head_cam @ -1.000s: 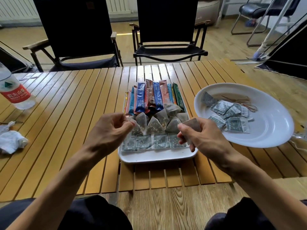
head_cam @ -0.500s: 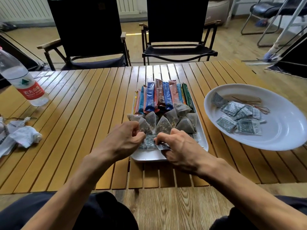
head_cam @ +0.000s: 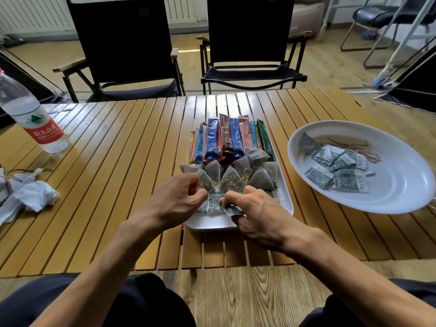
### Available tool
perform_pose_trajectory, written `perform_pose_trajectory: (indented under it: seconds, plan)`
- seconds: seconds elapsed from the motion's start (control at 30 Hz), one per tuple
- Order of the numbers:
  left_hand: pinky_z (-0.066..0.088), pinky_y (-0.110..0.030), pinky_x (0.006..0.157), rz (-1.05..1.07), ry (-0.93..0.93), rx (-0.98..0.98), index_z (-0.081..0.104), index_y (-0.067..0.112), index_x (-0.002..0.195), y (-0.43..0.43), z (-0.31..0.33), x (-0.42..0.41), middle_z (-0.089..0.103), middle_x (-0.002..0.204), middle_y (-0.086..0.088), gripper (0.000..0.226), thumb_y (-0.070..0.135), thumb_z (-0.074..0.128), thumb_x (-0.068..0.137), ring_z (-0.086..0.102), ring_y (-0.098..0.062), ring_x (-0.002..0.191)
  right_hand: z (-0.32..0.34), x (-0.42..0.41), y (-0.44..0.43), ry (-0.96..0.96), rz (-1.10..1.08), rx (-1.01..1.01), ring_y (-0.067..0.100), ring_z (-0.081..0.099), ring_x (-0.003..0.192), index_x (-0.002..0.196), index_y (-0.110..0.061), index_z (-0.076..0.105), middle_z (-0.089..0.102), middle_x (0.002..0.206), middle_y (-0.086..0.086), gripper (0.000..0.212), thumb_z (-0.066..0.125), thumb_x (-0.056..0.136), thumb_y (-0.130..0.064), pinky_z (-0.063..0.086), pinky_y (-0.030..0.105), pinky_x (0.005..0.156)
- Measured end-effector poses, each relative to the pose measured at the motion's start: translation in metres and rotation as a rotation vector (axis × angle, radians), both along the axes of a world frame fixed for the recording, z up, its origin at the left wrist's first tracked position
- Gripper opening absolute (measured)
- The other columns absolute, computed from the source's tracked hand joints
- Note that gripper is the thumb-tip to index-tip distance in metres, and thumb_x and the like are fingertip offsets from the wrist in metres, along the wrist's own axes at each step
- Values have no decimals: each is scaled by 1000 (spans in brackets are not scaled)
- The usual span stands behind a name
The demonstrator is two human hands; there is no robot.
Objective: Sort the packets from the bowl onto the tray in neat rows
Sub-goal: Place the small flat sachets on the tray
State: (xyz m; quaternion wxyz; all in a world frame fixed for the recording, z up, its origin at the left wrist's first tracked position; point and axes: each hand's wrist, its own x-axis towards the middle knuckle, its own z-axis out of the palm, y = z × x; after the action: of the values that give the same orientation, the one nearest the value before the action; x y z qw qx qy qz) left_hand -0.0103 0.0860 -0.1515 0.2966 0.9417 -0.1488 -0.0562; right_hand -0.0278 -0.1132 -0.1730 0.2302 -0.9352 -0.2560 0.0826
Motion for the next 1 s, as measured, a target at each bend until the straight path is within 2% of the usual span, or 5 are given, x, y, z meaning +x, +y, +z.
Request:
perform_pose_trajectory:
  seconds: [0.1,0.3,0.67,0.9,1.0]
  plan:
    - [51,-35,64,-60,-64,-32,53,15,78,-4,2,1,58,77,-9,16,27,55,88,56,-22,70,0,3,-3,-30,-56,161,15,53,89,114,-25,56,57,98,2,20,50,97,-19,49,29,83]
    - [47,-30,69,-167,-79,174,49,26,80,-6,-12,11,51,88,6,37,62,55,72,49,-11,76,-2,7,-19,-64,-208,319,15,62,86,107,-20,57,63,95,3,13,50,96,-18,57,36,78]
    - [45,-34,90,-235,-112,227,43,35,85,9,-17,7,52,105,10,31,19,69,79,49,-8,99,1,3,-23,-101,-232,359,10,63,81,108,-15,60,67,94,1,14,53,96,-14,58,32,77]
    - [54,-22,71,-169,-128,44,48,26,112,5,-9,4,51,92,11,37,10,64,83,56,-6,83,1,2,-24,-126,-260,397,8,64,82,104,-16,60,68,93,-1,10,54,96,-14,56,23,73]
    - [51,-19,69,-188,-104,40,59,27,100,4,-3,2,55,88,12,21,12,62,84,56,-3,81,1,1,-23,-124,-260,402,8,65,84,104,-15,61,69,94,0,10,54,97,-14,56,23,73]
